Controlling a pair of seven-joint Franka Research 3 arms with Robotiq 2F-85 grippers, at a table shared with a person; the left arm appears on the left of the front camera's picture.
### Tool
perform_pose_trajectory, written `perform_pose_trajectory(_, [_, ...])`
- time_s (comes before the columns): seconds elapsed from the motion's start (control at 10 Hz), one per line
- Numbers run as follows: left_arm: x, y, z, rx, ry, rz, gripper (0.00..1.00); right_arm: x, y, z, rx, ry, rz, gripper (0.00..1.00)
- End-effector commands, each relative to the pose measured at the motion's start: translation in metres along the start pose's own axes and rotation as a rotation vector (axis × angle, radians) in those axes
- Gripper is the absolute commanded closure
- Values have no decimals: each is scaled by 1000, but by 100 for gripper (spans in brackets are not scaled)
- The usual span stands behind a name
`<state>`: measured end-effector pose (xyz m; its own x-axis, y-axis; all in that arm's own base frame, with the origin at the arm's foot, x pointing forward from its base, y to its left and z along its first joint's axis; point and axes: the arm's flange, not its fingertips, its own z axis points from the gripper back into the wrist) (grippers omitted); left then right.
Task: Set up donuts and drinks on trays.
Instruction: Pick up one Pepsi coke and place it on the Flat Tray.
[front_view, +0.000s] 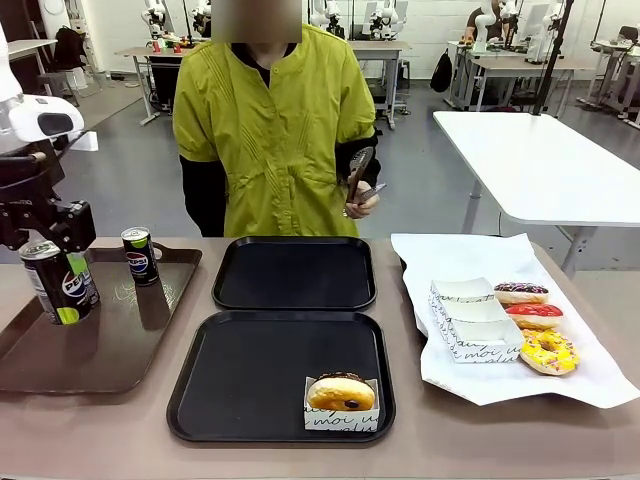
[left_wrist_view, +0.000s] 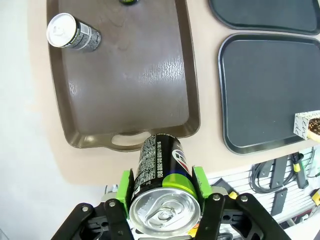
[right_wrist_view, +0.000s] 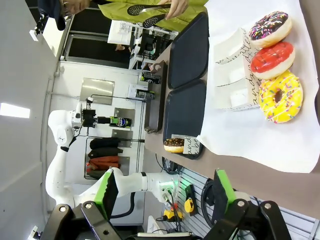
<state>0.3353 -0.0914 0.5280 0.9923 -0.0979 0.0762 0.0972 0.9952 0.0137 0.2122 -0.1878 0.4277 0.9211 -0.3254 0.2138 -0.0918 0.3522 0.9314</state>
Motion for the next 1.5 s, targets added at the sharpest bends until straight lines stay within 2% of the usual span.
perform_pose_trajectory(0.0, [-4, 0, 6, 0, -10, -1, 42, 1, 0, 0, 20, -7, 13, 0])
perform_pose_trajectory(0.1, [-5, -10, 1, -55, -12, -12, 42, 1, 0, 0, 20, -7, 13, 0])
perform_pose_trajectory(0.7, [-15, -147, -69, -20, -33, -181, 42, 1, 0, 0, 20, -7, 13, 0])
perform_pose_trajectory(0.9, [-17, -183, -93, -15, -21, -213, 42, 1, 0, 0, 20, -7, 13, 0])
perform_pose_trajectory(1.0, [-21, -200, -100, -28, -50, -249, 42, 1, 0, 0, 20, -7, 13, 0])
perform_pose_trajectory(1.2, [-23, -223, -112, -40, -66, -292, 42, 1, 0, 0, 20, -7, 13, 0])
perform_pose_trajectory(1.4, [-21, -228, -119, -64, -85, -317, 42, 1, 0, 0, 20, -7, 13, 0])
